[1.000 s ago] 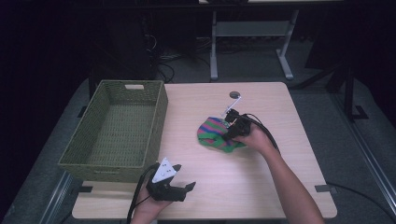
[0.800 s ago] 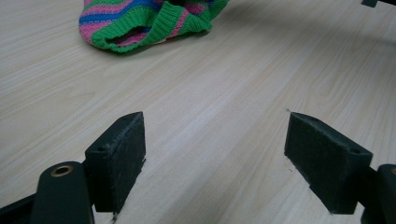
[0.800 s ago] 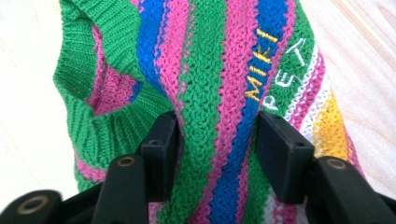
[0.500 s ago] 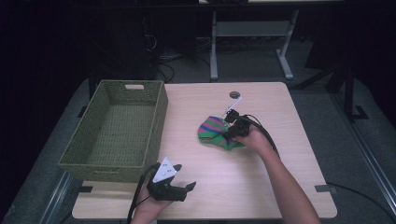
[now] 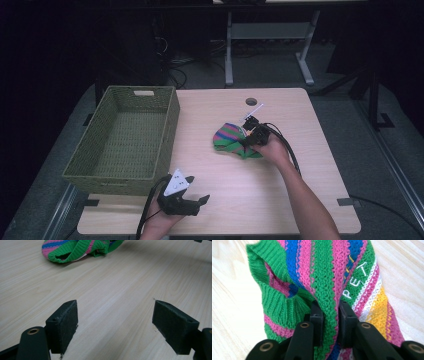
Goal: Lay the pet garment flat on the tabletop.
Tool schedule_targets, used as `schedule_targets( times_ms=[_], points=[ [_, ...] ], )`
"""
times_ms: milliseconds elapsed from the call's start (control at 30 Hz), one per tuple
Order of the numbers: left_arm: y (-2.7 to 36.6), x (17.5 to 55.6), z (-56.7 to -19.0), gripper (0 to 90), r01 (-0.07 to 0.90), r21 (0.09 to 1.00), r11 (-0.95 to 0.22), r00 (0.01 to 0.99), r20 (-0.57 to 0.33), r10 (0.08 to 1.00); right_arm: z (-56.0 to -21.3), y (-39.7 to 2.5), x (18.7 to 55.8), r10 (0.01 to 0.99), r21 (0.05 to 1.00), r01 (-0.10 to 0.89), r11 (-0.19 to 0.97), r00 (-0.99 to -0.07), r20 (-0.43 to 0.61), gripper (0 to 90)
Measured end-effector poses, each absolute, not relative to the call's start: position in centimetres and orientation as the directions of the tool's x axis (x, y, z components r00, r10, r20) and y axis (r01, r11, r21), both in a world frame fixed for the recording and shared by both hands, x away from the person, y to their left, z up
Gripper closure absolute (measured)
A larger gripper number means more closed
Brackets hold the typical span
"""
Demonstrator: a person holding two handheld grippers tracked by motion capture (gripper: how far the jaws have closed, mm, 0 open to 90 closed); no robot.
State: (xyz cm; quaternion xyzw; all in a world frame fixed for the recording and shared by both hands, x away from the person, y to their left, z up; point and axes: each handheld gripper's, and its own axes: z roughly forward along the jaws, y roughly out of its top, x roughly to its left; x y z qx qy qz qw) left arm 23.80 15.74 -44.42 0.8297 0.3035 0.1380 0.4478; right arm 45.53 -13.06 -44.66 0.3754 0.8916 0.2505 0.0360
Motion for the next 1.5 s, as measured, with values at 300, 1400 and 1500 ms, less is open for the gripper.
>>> schedule_targets(
  times_ms=[300, 1400, 1500],
  points=[
    [16.1, 23.9, -44.4, 21.3, 0.383, 0.832, -0.402, 0.772, -0.048, 0.634, -44.5, -13.9, 45.5, 0.703, 0.489, 0.677, 0.549, -0.691, 0.168, 77.9],
    [16.3, 23.8, -44.3, 21.2, 0.379, 0.841, -0.387, 0.769, -0.054, 0.637, -38.8, -18.5, 43.4, 0.672, 0.617, 0.661, 0.427, -0.688, 0.273, 77.8],
    [16.3, 23.8, -44.2, 21.2, 0.380, 0.838, -0.390, 0.770, -0.053, 0.636, -38.3, -18.7, 43.1, 0.671, 0.622, 0.657, 0.425, -0.690, 0.270, 77.8]
  ],
)
